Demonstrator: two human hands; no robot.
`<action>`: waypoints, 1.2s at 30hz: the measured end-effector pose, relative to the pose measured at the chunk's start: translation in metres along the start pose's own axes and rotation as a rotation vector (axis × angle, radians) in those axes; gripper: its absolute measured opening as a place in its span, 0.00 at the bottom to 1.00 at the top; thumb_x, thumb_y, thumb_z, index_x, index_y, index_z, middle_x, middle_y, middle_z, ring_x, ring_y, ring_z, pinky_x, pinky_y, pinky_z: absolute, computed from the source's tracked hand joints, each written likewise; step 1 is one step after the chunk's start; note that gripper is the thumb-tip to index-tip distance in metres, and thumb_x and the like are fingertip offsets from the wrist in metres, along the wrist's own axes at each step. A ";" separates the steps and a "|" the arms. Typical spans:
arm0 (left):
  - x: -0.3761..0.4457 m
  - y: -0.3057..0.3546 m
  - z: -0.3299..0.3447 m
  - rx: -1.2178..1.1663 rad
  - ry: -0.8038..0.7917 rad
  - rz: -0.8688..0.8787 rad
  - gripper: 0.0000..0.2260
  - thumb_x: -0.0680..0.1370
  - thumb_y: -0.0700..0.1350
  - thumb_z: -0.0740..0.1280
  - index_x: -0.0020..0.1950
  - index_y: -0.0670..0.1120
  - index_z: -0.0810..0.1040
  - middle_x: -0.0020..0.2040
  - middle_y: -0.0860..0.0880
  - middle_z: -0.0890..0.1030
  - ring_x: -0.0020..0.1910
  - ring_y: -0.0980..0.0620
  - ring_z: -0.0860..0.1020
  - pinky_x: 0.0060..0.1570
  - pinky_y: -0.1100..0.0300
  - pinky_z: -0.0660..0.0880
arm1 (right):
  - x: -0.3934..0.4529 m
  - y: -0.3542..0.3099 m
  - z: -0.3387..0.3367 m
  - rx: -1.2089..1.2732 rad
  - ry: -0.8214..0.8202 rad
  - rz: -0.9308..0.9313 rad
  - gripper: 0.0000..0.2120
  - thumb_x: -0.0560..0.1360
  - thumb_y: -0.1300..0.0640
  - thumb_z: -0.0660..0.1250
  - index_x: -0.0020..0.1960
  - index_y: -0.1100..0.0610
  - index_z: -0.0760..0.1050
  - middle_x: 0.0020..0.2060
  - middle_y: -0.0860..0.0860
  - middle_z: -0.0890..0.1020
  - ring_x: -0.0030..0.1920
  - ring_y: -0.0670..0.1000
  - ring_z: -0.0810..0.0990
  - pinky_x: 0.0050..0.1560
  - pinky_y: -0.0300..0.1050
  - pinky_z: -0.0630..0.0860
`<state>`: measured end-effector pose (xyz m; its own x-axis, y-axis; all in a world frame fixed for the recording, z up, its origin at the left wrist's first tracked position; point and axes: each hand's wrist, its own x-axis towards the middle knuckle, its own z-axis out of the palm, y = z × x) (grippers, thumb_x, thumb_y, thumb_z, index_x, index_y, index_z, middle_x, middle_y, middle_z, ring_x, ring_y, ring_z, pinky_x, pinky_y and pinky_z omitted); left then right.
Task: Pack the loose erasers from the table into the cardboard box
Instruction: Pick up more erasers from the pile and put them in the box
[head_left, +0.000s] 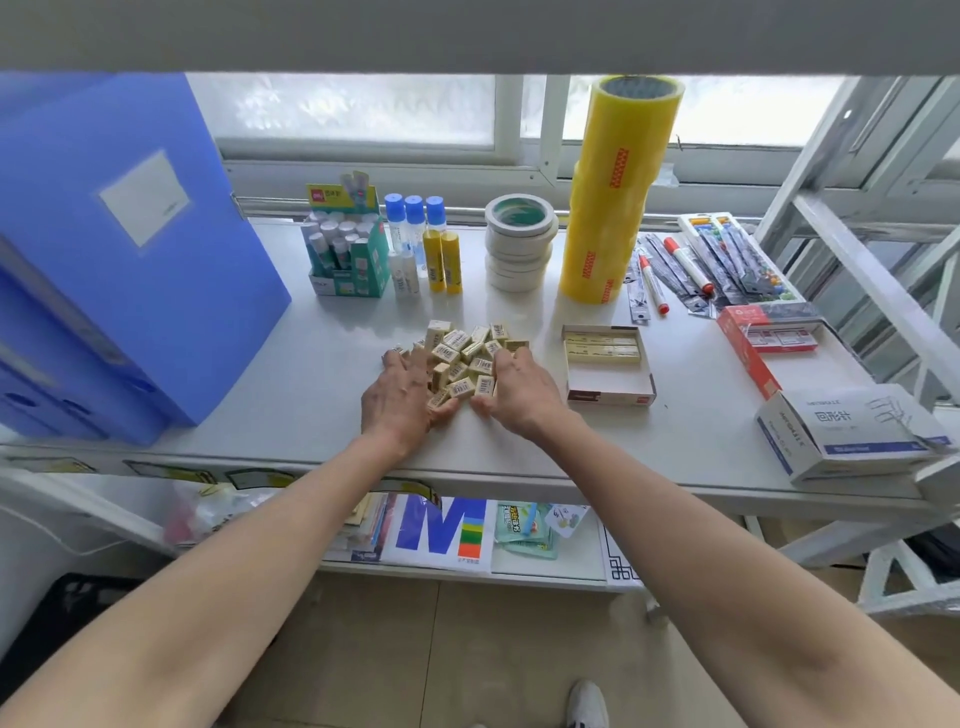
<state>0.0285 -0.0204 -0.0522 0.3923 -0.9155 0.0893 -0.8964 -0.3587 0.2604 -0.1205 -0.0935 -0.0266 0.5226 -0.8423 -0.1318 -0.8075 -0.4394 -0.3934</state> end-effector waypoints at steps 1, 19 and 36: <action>0.000 -0.001 0.001 -0.003 0.005 0.033 0.32 0.72 0.66 0.66 0.69 0.50 0.66 0.56 0.43 0.69 0.49 0.44 0.77 0.42 0.54 0.72 | 0.000 0.000 0.000 0.003 -0.001 -0.005 0.26 0.75 0.46 0.68 0.66 0.58 0.65 0.61 0.59 0.69 0.58 0.60 0.75 0.60 0.51 0.71; -0.007 0.005 0.006 0.107 0.062 0.284 0.18 0.78 0.56 0.65 0.62 0.48 0.72 0.59 0.40 0.71 0.58 0.41 0.73 0.40 0.49 0.77 | 0.004 0.009 0.000 0.069 -0.079 -0.118 0.15 0.74 0.51 0.69 0.59 0.54 0.72 0.57 0.55 0.71 0.58 0.57 0.74 0.60 0.47 0.69; -0.012 0.033 -0.017 -1.445 -0.142 -0.181 0.09 0.82 0.50 0.60 0.58 0.47 0.70 0.42 0.47 0.77 0.35 0.53 0.75 0.29 0.62 0.71 | -0.006 -0.009 -0.015 0.716 0.030 -0.141 0.15 0.78 0.54 0.66 0.61 0.63 0.75 0.46 0.56 0.80 0.40 0.51 0.79 0.39 0.45 0.81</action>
<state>-0.0024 -0.0186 -0.0279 0.3748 -0.9193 -0.1201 0.1788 -0.0554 0.9823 -0.1202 -0.0890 -0.0084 0.5922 -0.8057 -0.0148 -0.3511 -0.2414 -0.9047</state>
